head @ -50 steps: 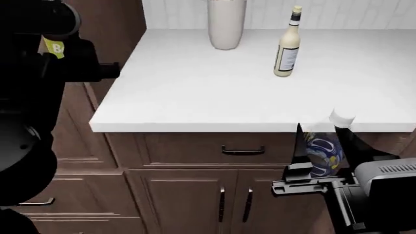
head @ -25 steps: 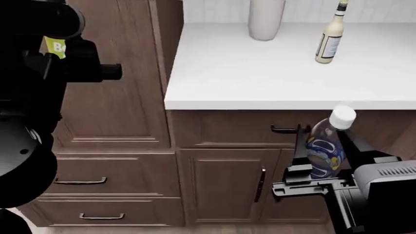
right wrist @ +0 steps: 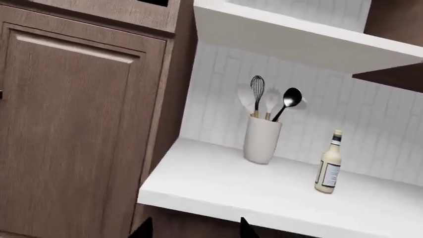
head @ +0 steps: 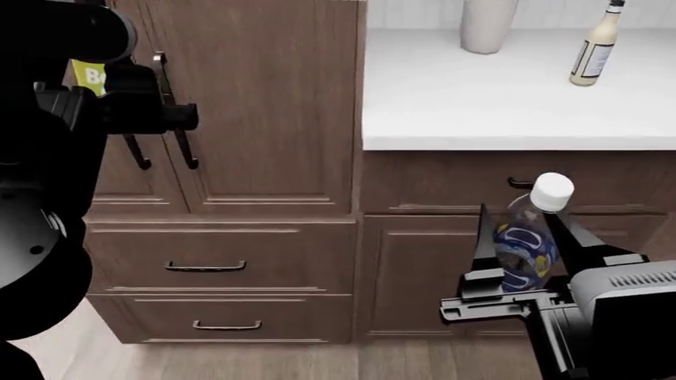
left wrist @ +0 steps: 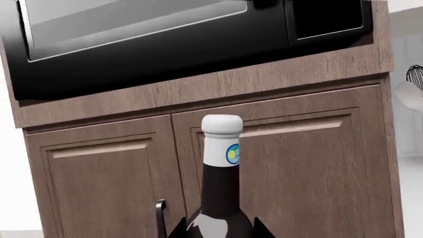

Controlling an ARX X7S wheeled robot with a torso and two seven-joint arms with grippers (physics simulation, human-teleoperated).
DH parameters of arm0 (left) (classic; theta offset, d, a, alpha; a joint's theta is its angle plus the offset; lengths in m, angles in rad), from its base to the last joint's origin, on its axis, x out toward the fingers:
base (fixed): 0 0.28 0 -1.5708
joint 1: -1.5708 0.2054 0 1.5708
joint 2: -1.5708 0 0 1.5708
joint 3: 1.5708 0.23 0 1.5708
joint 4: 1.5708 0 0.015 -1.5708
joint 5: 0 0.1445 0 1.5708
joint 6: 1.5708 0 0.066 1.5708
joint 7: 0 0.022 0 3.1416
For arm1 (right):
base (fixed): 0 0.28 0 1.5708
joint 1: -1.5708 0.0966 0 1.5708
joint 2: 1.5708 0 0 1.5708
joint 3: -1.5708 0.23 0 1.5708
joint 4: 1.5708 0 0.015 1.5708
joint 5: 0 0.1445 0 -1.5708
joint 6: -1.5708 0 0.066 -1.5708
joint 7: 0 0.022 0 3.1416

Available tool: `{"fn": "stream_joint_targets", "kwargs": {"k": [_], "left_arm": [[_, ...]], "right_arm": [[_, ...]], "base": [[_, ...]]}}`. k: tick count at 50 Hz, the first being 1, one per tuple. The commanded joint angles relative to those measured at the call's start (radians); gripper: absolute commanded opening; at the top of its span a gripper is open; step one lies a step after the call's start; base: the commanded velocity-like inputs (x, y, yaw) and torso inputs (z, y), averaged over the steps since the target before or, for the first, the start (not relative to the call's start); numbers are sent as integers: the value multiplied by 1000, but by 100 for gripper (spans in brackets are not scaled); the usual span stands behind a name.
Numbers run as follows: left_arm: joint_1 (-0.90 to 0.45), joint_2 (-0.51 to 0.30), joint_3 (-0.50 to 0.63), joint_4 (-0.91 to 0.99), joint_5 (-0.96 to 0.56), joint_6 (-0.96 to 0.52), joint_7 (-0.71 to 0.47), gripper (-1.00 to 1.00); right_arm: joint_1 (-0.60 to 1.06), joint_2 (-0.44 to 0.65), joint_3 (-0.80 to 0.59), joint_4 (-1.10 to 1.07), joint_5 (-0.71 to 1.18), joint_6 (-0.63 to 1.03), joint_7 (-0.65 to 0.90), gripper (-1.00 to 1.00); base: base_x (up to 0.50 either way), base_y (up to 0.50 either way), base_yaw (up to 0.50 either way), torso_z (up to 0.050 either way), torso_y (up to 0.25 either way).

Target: Move the drinks to the dining counter.

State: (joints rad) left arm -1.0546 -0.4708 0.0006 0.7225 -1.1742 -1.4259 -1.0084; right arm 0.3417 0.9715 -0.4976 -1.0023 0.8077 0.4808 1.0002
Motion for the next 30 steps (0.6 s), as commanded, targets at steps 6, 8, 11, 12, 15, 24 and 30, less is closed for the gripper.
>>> {"fn": "stream_joint_targets", "kwargs": {"k": [6, 8, 11, 12, 15, 24, 30], "left_arm": [[-2, -14, 9, -6, -9, 23, -13, -100], [-2, -15, 13, -7, -9, 26, -12, -100], [-1, -18, 13, -6, -12, 29, -15, -100], [-2, -18, 11, -5, -16, 28, -18, -100], [2, -21, 14, -5, -17, 32, -19, -100], [0, -28, 10, -2, -35, 35, -31, -100], [10, -34, 22, -4, -21, 53, -20, -100]], "right_arm": [[44, -6, -18, -4, -33, 48, 8, -100], [46, -6, -20, -4, -35, 45, 5, -100], [45, -4, -25, -5, -39, 48, 8, -100], [45, -2, -28, -6, -40, 52, 11, -100], [48, 0, -31, -10, -39, 56, 15, -100], [58, 5, -46, -17, -37, 52, 13, -100], [77, 5, -57, -22, -29, 69, 21, -100]], "base": [[-64, 500, 0, 0, 0], [0, 500, 0, 0, 0], [0, 500, 0, 0, 0], [0, 500, 0, 0, 0], [0, 500, 0, 0, 3], [1, 500, 0, 0, 1], [16, 500, 0, 2, 0]]}}
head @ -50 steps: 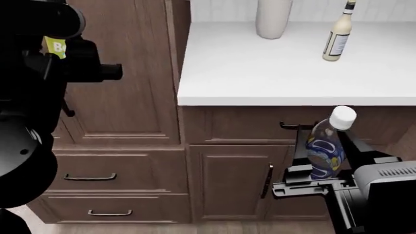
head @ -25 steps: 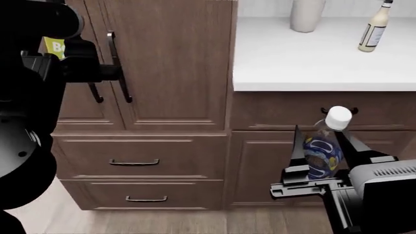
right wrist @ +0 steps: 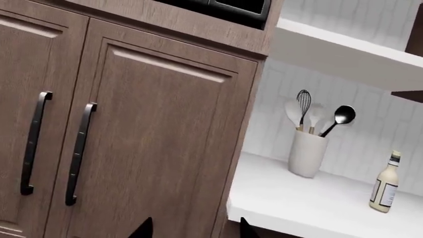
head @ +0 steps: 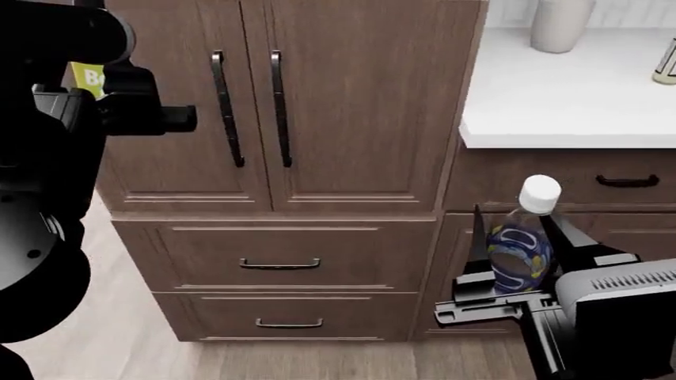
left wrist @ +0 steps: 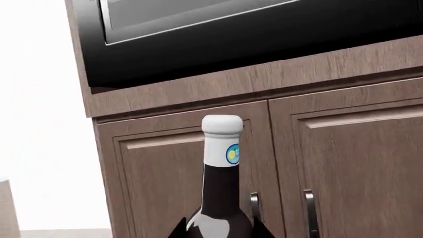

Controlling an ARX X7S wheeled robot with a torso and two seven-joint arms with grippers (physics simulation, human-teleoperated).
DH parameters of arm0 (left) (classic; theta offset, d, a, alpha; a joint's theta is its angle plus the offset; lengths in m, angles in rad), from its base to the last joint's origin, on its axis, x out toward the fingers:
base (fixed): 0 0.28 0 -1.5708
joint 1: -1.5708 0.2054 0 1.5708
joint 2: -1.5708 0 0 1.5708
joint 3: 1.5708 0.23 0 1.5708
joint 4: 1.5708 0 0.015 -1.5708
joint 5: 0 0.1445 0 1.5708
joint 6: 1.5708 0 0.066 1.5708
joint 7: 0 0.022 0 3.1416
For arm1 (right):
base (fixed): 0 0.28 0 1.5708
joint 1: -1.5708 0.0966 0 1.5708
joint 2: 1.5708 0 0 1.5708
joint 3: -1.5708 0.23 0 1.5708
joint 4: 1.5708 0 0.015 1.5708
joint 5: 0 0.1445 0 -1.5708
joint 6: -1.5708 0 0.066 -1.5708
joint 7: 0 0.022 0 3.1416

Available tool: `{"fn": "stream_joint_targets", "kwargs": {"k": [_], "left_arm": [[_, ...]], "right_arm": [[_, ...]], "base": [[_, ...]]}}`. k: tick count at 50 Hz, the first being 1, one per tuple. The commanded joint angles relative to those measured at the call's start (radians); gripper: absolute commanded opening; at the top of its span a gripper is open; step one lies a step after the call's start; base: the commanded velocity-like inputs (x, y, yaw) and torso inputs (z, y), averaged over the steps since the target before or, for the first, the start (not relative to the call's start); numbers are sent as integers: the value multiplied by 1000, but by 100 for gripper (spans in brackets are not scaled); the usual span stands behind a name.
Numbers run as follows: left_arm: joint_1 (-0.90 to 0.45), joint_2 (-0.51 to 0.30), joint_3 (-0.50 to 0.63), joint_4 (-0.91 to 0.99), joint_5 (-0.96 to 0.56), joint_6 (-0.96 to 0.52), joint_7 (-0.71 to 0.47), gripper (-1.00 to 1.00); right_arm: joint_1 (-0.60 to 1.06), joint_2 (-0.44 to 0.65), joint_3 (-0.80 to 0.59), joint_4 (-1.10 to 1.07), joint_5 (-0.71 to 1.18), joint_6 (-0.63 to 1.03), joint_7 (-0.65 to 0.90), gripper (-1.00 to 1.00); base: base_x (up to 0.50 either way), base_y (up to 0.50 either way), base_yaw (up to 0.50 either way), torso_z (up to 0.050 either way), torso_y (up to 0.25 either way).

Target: Move the drinks to the dining counter.

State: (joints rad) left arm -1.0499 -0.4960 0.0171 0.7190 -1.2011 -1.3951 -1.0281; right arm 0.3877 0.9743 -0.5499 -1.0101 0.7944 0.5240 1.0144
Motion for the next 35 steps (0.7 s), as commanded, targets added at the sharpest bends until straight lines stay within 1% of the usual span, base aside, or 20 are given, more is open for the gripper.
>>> {"fn": "stream_joint_targets", "kwargs": {"k": [1, 14, 21, 29, 35], "left_arm": [[6, -10, 7, -1, 7, 25, 0, -100], [1, -16, 15, -6, -3, 31, -9, -100], [-7, -17, 18, -8, -16, 28, -19, -100], [-40, -14, 13, -13, -62, 4, -57, -100], [-47, -15, 22, -15, -66, 7, -61, -100]], "right_arm": [[33, 3, -6, -14, -15, 26, 7, -100], [36, 13, -23, -13, -21, 14, 11, -100], [56, 7, -39, -6, -21, 26, 9, -100], [67, 9, -49, -5, -16, 32, 11, -100], [62, 21, -54, -11, -22, 28, 24, -100]], "base": [[70, 500, 0, 0, 0], [99, 500, 0, 0, 1], [178, 500, 0, 0, 1], [346, 486, 0, 1, 1], [398, 449, 0, 0, 2]]}}
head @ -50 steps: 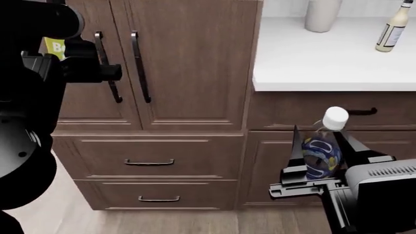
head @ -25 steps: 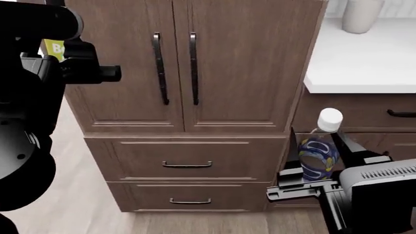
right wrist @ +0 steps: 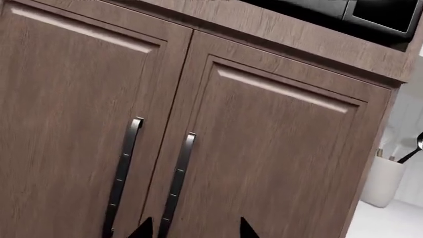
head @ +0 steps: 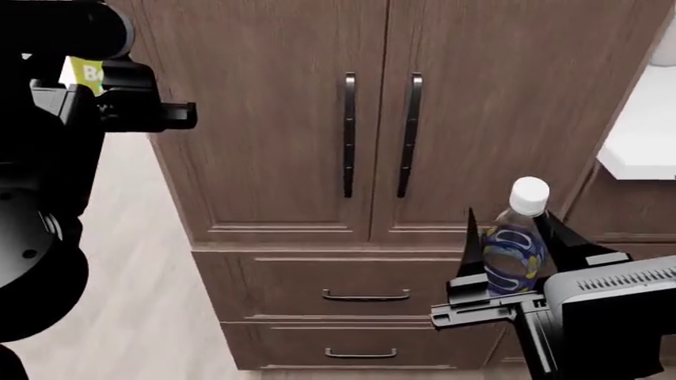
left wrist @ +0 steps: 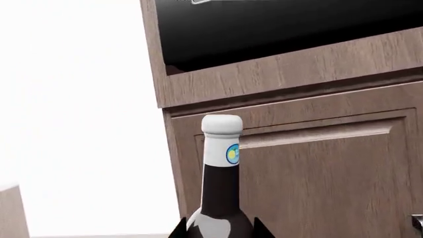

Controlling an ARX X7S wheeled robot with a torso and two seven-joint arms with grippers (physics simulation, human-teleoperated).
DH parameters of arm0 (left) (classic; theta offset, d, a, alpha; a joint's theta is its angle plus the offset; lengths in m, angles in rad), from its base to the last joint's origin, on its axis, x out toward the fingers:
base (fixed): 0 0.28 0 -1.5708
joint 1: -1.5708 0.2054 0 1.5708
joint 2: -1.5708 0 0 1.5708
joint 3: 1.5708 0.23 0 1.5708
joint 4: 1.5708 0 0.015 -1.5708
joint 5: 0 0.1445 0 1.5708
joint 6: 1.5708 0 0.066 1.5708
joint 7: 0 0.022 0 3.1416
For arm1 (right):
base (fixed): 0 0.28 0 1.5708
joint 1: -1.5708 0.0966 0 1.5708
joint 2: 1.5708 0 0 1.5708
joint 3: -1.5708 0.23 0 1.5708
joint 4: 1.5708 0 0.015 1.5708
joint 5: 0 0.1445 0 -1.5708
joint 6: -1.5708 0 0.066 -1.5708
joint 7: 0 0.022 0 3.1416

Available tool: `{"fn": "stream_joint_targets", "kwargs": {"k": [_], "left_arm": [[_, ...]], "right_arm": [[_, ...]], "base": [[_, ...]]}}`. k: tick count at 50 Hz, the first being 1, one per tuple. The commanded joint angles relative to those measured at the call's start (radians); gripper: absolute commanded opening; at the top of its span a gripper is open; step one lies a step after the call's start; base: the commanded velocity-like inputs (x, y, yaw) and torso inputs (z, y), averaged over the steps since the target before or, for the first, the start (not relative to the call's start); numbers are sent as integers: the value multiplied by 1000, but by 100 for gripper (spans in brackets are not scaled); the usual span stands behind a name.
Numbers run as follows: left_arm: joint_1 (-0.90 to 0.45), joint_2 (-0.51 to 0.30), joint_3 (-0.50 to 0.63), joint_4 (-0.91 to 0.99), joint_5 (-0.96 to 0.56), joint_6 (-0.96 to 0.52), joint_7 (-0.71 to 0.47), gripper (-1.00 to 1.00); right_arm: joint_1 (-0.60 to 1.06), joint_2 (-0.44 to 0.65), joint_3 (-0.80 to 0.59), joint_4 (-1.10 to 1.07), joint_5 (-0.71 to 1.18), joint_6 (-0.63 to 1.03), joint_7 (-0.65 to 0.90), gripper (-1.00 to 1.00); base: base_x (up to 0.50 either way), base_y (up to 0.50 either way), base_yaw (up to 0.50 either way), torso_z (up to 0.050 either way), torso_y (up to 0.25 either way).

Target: Move the drinks to the dining counter.

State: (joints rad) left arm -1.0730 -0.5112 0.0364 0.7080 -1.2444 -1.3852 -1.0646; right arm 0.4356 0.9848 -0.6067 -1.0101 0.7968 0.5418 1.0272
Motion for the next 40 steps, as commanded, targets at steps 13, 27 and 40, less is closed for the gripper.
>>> {"fn": "stream_joint_targets", "kwargs": {"k": [13, 27, 40], "left_arm": [[-12, -11, 8, 0, -26, 16, -26, -100], [-3, -17, 25, -4, -11, 43, -12, -100], [-12, -24, 32, -7, -22, 48, -19, -100]], "right_arm": [[27, 16, -23, -11, -19, 25, 24, -100], [39, 26, -36, -10, -4, 25, 40, -100], [64, 25, -50, -7, 8, 28, 41, -100]], "base": [[269, 481, 0, 0, 2], [-1, 500, 0, 1, 1], [-1, 500, 0, 0, 1]]}}
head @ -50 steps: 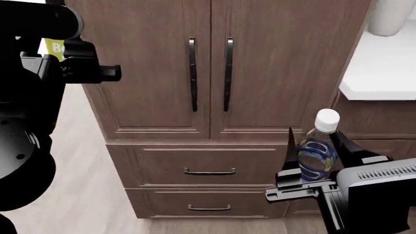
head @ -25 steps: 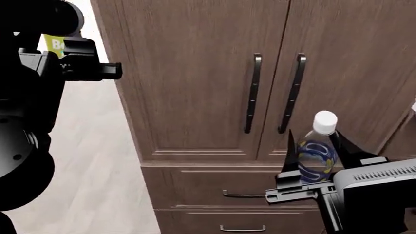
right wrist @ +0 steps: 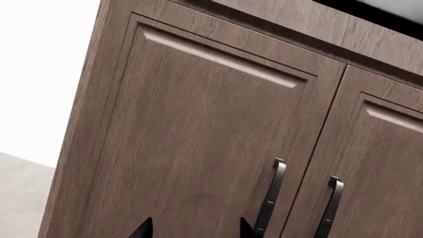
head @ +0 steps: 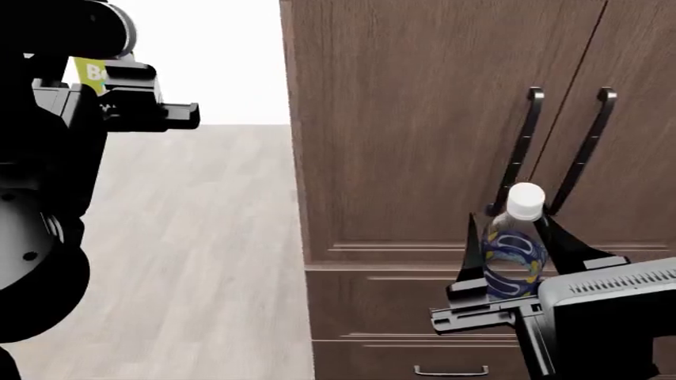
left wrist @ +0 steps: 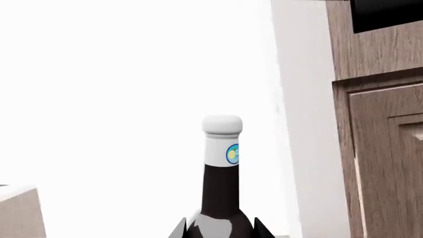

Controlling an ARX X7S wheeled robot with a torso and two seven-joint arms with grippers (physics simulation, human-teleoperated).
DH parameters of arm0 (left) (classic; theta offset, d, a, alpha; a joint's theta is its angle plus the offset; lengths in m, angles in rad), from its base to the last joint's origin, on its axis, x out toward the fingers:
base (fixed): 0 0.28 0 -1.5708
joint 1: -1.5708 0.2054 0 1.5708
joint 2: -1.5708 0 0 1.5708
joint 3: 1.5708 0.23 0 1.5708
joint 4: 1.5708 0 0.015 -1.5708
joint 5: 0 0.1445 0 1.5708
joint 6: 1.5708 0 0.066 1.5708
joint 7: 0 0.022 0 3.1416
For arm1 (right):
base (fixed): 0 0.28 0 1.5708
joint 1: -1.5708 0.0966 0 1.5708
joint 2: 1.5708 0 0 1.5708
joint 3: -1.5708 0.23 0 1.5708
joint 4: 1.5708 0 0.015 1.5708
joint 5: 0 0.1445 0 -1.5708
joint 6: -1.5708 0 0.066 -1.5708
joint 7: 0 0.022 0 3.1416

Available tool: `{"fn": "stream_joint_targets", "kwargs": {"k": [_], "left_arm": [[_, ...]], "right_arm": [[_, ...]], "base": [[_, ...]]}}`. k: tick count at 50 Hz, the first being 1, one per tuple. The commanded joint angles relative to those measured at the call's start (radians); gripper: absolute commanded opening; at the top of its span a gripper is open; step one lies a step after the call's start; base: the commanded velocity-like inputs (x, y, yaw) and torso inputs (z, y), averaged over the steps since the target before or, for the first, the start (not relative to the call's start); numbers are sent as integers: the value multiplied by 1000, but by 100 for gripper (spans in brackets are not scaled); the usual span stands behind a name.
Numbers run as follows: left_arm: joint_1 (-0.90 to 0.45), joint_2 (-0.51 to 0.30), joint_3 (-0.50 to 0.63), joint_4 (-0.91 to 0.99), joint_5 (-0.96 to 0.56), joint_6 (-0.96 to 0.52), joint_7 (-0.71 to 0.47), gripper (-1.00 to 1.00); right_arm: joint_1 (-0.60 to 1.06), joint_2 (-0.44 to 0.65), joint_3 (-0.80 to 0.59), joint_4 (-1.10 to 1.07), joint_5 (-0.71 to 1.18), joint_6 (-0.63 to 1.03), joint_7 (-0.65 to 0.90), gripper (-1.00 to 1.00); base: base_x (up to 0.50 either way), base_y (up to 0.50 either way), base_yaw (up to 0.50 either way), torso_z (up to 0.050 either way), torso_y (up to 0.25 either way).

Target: Move the drinks to the dining counter.

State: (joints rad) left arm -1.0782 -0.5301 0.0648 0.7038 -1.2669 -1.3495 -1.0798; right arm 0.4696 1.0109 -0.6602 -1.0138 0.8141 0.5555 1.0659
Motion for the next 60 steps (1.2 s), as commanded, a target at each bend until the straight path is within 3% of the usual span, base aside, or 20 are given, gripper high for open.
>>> {"fn": "stream_joint_targets", "kwargs": {"k": [1, 60], "left_arm": [[-8, -6, 5, -3, 0, 12, -5, -100], [-32, -33, 26, -15, -54, 36, -45, -100]], "right_arm": [[33, -2, 1, -2, -10, 15, 0, -100], [84, 10, -55, -2, 0, -6, 13, -100]], "base": [[-1, 500, 0, 0, 0], [-1, 500, 0, 1, 1]]}}
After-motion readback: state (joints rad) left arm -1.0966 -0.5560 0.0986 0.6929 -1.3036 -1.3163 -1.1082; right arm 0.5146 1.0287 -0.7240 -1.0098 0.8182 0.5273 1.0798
